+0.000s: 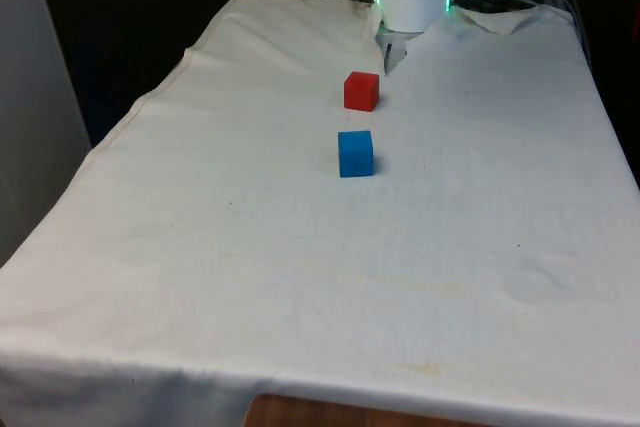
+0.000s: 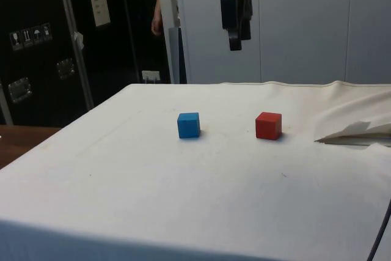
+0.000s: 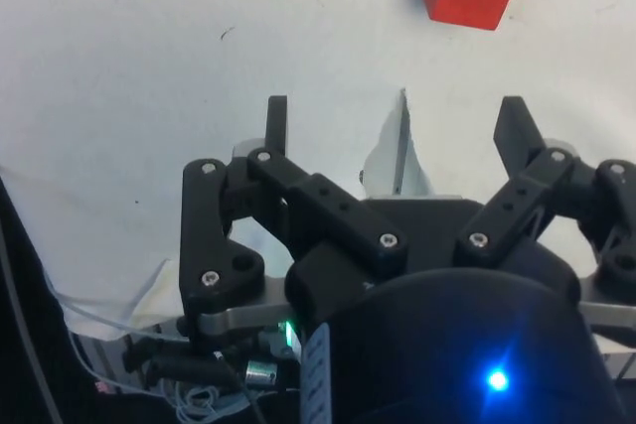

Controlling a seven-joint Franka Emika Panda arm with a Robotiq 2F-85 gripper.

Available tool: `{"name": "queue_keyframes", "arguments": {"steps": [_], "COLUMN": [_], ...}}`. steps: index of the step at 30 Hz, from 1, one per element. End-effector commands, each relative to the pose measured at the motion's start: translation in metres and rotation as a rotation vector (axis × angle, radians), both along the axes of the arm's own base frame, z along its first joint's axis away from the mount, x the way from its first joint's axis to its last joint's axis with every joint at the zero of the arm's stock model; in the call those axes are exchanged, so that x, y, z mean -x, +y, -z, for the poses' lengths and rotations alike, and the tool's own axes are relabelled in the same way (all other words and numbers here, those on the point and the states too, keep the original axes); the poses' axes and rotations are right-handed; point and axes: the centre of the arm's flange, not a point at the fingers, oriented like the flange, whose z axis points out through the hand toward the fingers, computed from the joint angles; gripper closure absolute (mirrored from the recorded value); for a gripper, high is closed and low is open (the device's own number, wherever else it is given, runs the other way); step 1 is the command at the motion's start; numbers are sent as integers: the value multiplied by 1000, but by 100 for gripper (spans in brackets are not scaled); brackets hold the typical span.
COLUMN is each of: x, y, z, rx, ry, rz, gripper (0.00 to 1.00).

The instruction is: Stack the two cubes.

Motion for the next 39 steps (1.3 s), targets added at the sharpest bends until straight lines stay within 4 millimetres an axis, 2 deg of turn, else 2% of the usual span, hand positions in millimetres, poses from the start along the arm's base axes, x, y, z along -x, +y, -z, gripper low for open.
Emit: {"name": "queue_keyframes", "arguments": {"steps": [1,24,35,39], "x": [2,25,33,40], "y": [-3,-11,-13,-17], "z": [3,42,49,60], "rx": [7,7,-6,-26], "ry": [-11,-18,-23,-39], "rz": [12,98,102,117], "gripper": [0,0,0,0]}}
